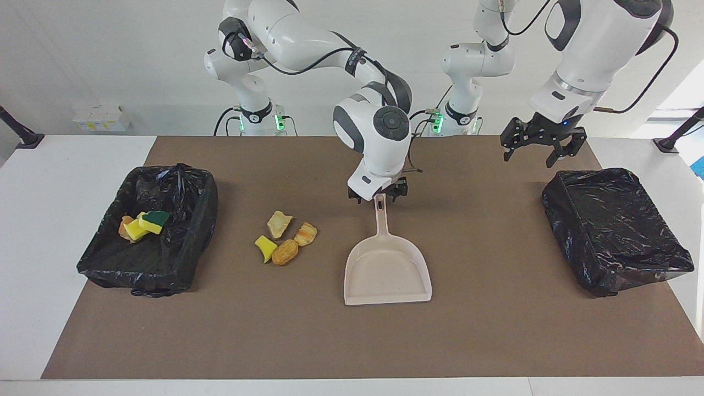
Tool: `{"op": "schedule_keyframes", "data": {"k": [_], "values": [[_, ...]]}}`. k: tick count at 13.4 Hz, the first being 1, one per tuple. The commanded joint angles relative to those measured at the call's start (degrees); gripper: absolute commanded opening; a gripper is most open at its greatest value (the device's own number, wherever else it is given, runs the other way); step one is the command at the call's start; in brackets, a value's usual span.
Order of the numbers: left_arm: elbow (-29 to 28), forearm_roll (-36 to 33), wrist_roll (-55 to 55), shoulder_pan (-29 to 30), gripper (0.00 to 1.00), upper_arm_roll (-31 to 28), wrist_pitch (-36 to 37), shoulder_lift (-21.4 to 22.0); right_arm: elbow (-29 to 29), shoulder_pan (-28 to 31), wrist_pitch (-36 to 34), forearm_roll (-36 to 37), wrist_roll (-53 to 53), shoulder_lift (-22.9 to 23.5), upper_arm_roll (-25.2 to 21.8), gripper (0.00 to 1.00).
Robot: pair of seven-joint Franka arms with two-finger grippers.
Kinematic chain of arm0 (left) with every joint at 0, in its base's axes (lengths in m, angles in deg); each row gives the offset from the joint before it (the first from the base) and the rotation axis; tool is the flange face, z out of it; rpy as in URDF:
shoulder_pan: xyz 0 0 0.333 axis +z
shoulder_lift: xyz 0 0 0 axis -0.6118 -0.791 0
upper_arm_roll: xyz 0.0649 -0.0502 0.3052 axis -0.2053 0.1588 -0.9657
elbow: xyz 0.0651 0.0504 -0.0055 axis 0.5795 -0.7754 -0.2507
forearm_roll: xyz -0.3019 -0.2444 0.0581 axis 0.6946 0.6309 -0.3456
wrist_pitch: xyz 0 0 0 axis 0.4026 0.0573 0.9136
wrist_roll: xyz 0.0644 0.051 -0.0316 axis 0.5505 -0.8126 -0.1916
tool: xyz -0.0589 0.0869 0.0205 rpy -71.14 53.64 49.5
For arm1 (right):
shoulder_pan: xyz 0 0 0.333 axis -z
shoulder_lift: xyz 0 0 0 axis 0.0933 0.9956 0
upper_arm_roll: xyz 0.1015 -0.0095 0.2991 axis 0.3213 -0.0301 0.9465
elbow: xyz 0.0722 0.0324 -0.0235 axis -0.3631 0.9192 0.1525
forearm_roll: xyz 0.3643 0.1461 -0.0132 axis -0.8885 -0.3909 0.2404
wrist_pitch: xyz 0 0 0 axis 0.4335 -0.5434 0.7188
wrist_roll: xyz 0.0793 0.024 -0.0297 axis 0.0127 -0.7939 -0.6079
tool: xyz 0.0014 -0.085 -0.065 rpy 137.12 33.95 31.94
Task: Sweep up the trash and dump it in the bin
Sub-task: 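Grasp the dustpan with the left gripper while the right gripper reaches the brush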
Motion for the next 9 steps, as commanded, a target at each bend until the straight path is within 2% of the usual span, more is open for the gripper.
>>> {"op": "schedule_keyframes", "data": {"k": [1, 3, 6, 7, 9], "values": [[-0.23, 1.98, -0.63, -0.8, 1.0, -0.32, -4.22, -2.54, 13.24, -2.44, 1.44, -2.52, 2.79, -9.71, 0.06, 1.0], [1.26, 1.11, -0.2, -4.3, 1.0, -0.05, -4.75, -6.66, 21.93, -5.34, 6.51, -6.12, 2.97, -14.46, 0.06, 1.0], [3.02, -0.92, -0.11, -8.61, 1.0, -0.05, -8.08, -11.94, 43.27, -8.59, 25.2, -10.34, 3.59, -23.95, 0.06, 1.0], [3.2, -1.01, 0.16, -10.8, 1.0, -0.14, -8.79, -13.78, 48.12, -8.95, 28.4, -10.7, 3.15, -25.63, 0.06, 1.0], [2.85, -2.41, 5.31, -15.64, 1.0, -0.05, -13.78, -16.08, 50.62, -10.35, 29.13, -10.79, 3.67, -26.61, 0.33, 1.0]]}}
